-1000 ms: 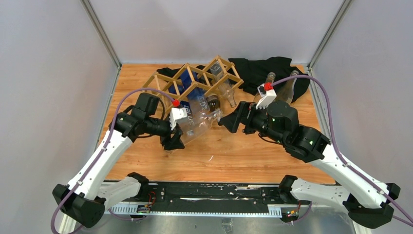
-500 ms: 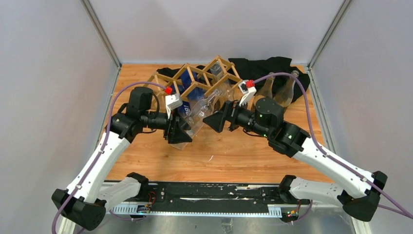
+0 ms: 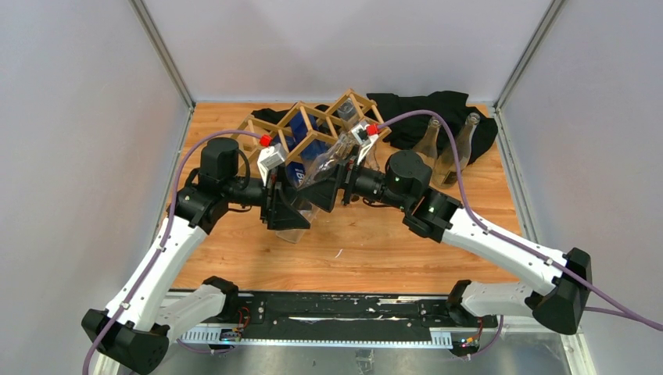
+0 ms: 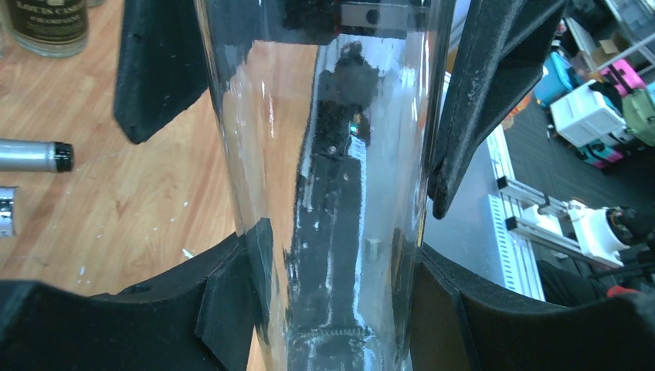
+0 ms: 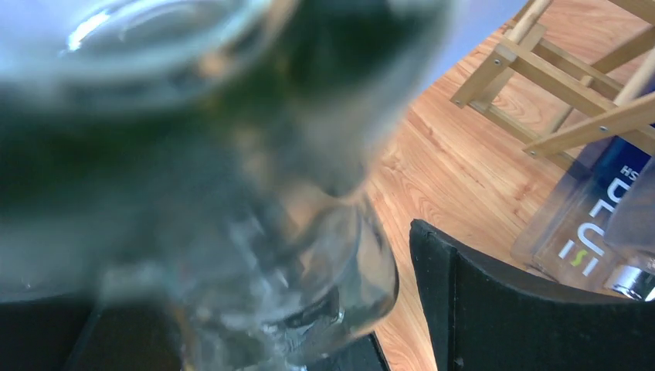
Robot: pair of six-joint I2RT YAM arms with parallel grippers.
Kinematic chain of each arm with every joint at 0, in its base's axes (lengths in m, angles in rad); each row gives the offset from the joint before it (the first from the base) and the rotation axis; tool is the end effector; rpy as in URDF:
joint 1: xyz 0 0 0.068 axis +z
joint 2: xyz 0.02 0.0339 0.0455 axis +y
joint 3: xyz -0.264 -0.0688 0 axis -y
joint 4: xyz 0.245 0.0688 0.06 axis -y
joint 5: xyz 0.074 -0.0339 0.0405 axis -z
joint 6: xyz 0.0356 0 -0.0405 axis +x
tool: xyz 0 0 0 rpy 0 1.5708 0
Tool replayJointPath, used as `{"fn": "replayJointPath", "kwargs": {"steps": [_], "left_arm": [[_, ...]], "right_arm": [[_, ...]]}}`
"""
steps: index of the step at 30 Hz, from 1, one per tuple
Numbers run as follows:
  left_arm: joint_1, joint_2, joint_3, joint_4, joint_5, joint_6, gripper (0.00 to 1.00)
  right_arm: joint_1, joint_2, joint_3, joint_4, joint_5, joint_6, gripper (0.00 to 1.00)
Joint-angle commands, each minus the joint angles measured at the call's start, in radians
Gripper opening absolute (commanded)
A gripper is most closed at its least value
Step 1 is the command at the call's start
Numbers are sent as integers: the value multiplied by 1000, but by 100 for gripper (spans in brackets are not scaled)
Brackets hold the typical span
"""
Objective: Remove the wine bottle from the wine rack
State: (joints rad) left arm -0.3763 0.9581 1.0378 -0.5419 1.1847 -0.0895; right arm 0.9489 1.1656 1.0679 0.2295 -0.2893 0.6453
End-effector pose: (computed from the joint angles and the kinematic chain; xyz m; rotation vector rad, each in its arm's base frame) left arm 0.1607 -0.0990 0.3698 1.0318 1.7286 -1.4823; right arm 0.1507 0.2276 0.4061 -0.5083 1.5518 1.4791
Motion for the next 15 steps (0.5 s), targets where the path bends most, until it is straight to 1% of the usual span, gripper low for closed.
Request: {"fn": "replayJointPath", "kwargs": {"steps": [1, 4, 7, 9, 10, 12, 13, 15], "left_arm": [[-3, -25, 1, 60, 124, -26, 0], [-3, -25, -4, 45, 145, -20, 0], [-3, -28, -5, 33, 145, -9, 0], [-3, -29, -7, 27, 145, -3, 0], [-3, -29, -7, 26, 141, -1, 0], [-3, -28, -7, 19, 127, 7, 0], [-3, -26, -5, 11, 112, 13, 11], [-3, -21, 13, -48, 65, 67, 38]], "right_arm": [[14, 28, 40, 81, -38, -36, 100], [14, 38, 36, 116, -53, -24, 96], [14, 44, 47, 109, -64, -19, 83], [15, 48, 57, 98, -69, -20, 72], [14, 46, 60, 97, -71, -23, 64], [15, 44, 65, 92, -73, -29, 46], [14, 42, 70, 82, -69, -34, 34], [15, 38, 89, 33, -53, -46, 10]]}}
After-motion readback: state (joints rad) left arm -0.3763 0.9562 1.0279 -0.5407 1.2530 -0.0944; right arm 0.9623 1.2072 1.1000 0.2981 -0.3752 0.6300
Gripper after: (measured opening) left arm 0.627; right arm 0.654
